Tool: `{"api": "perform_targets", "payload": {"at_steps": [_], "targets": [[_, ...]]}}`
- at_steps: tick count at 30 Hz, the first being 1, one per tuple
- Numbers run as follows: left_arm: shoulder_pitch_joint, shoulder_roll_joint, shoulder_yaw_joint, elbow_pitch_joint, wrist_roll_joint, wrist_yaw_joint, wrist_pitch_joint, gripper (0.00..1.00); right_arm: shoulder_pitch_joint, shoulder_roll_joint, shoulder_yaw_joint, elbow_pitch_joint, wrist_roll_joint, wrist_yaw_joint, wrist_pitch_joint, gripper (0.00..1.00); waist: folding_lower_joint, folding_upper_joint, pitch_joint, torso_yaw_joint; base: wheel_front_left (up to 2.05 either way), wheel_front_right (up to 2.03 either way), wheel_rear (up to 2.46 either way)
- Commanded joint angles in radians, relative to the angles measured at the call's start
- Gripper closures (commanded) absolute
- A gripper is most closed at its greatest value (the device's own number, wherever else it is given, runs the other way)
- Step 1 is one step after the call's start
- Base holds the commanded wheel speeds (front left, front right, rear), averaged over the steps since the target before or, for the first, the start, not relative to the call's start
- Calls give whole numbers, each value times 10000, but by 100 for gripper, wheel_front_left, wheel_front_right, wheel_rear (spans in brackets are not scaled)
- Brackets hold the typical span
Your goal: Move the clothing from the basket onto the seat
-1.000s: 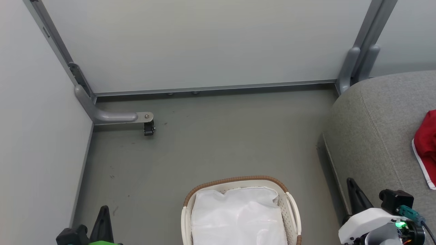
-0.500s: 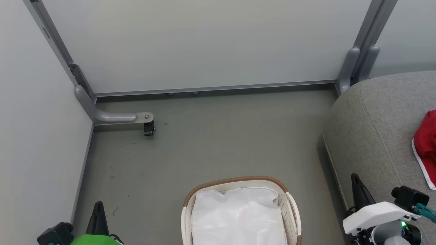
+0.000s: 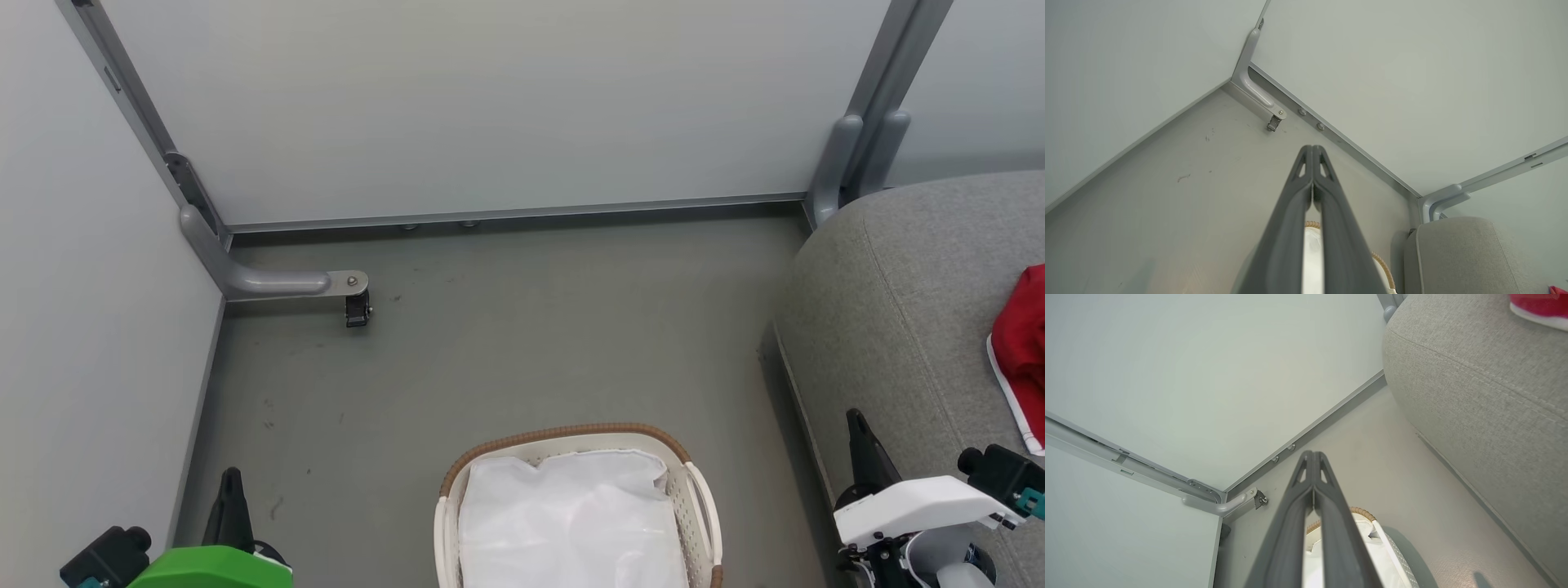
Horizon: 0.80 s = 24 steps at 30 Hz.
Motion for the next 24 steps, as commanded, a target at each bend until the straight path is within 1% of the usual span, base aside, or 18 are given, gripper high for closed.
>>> {"api": "perform_targets", "payload": {"at_steps": [1,24], "targets": [[-330,67,63,-191,-362,-55,74,100,-143,-81,-37,-202,371,-1,93,100,0,11,-1,1,0,0,0],[-627,82,217,-508,-3196,-125,817,100,-181,-103,-114,-609,3143,-2,832,100,0,18,-27,7,0,0,0]]}}
